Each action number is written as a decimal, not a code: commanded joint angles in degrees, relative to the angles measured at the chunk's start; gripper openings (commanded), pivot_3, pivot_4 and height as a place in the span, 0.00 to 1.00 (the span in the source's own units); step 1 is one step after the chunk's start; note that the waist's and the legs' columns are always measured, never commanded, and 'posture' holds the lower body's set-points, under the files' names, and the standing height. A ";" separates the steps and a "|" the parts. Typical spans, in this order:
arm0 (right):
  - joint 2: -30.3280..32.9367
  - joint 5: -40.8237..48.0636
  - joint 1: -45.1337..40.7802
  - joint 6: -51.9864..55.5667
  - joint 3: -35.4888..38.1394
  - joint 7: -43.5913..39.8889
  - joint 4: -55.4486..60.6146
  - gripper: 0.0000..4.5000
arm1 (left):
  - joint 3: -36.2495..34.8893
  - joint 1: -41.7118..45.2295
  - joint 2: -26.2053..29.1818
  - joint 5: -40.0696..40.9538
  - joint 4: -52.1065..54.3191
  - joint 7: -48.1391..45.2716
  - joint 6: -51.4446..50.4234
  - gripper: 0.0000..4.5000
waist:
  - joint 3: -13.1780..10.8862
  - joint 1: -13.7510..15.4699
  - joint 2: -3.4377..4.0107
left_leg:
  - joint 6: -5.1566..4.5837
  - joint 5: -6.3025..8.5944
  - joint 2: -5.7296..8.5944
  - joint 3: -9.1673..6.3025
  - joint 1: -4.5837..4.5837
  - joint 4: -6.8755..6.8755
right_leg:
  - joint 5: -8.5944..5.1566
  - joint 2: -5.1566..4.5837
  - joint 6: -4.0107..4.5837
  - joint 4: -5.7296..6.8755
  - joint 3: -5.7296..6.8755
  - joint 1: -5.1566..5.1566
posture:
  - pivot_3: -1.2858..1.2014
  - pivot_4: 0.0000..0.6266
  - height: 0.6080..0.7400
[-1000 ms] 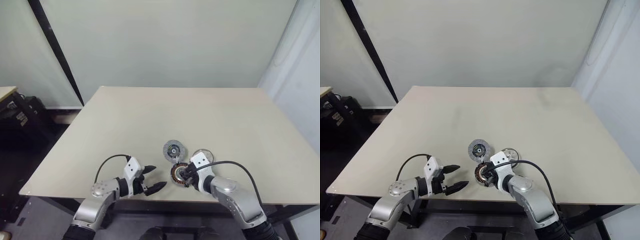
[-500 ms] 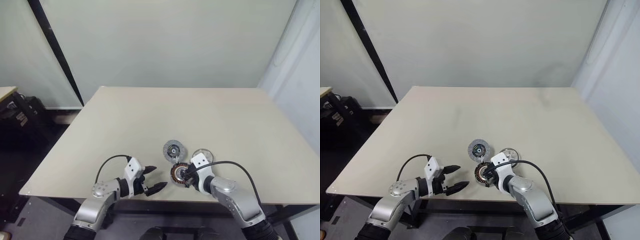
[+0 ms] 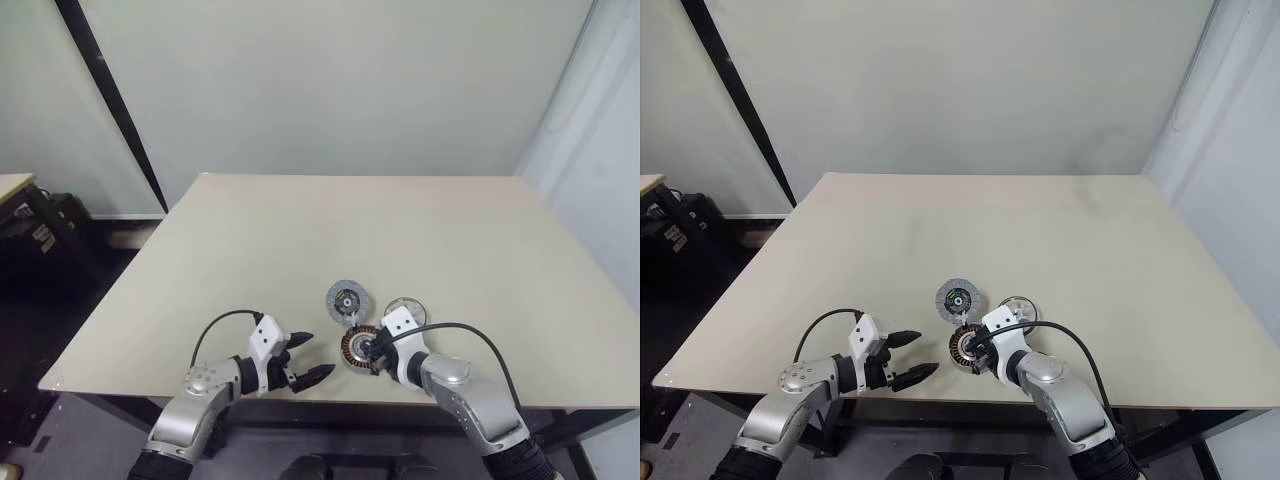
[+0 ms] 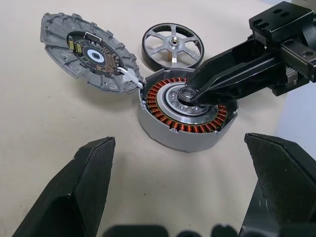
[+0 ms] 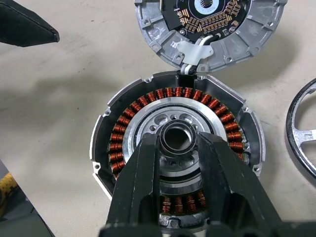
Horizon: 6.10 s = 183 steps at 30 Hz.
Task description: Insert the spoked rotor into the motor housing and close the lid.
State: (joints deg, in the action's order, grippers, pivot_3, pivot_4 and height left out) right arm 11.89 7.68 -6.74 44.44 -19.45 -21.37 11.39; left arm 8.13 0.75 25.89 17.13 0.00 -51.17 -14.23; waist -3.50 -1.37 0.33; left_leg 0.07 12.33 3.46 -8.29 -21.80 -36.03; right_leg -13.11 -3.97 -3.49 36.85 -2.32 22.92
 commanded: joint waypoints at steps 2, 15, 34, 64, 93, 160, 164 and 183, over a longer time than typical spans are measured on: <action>-0.31 -0.40 -1.62 -1.22 -0.34 -0.41 0.64 0.18 | -0.12 0.41 -0.35 -0.34 2.06 0.26 1.25 1.00 | 0.00 0.00 0.00 | 0.00 0.00 0.00 0.00 0.01 0.00 | 0.00 0.00 0.00 0.00 0.00 -0.02 | 0.52 0.00 1.00; -0.43 -0.99 -1.71 -1.30 -1.01 -0.76 0.05 0.18 | -0.30 0.35 -0.55 -0.68 1.82 0.27 1.56 1.00 | 0.00 -0.03 0.00 | 0.05 0.03 0.00 -0.01 0.16 0.00 | 0.00 0.00 0.00 0.00 0.01 -0.17 | 0.52 0.00 1.00; 0.56 -1.17 -1.74 -0.78 -0.35 -0.61 1.29 0.18 | 0.00 0.81 -0.81 -0.85 1.40 0.20 1.70 1.00 | 0.00 -0.02 0.00 | 0.16 0.09 0.00 -0.02 0.20 -0.03 | 0.00 0.00 0.01 0.00 0.02 -0.24 | 0.52 0.00 1.00; 0.17 -0.48 -1.45 0.44 -0.46 -0.75 1.99 0.18 | 0.05 1.24 -1.43 -1.21 1.39 0.51 1.52 1.00 | 0.00 -0.03 0.00 | 0.18 0.11 0.00 -0.05 0.21 -0.04 | -0.01 0.00 0.01 -0.01 0.04 -0.30 | 0.52 0.00 1.00; 0.62 -0.88 -1.62 0.51 -0.31 -0.79 2.21 0.18 | -0.15 1.10 -1.48 -1.22 1.37 0.76 1.72 1.00 | 0.00 -0.03 0.00 | 0.18 0.11 0.00 -0.06 0.20 -0.04 | -0.01 -0.01 0.01 -0.01 0.04 -0.29 | 0.52 0.00 1.00; 2.06 -3.12 -6.83 11.40 -5.75 2.63 5.87 0.01 | 0.58 0.31 -1.48 -1.35 2.48 1.09 1.70 1.00 | 0.00 -0.05 0.00 | 0.19 0.11 0.00 -0.08 0.16 -0.02 | -0.01 -0.01 0.01 -0.03 0.06 -0.20 | 0.52 0.00 1.00; 1.60 -3.40 -6.86 10.93 -5.89 2.68 5.09 0.01 | 0.62 0.23 -1.47 -1.28 2.62 1.06 1.70 1.00 | 0.00 -0.05 0.00 | 0.19 0.11 0.00 -0.08 0.16 -0.02 | -0.01 -0.02 0.01 -0.03 0.06 -0.20 | 0.52 0.00 1.00; 0.28 -4.51 -7.22 8.01 -5.86 3.59 2.91 0.01 | 0.79 -0.27 -1.52 -1.24 3.12 1.14 1.34 1.00 | 0.00 -0.05 0.00 | 0.19 0.11 0.00 -0.08 0.16 -0.03 | -0.01 -0.01 0.01 -0.03 0.06 -0.21 | 0.52 0.00 1.00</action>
State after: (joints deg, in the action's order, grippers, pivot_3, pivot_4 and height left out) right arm 12.55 4.18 -12.72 53.55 -25.89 -18.38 12.99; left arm 8.59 0.24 24.26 16.19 0.57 -50.06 -13.63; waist -3.51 -1.43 0.33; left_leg 0.25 12.45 3.46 -8.37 -21.64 -36.06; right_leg -13.12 -3.98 -3.48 36.82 -2.25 22.71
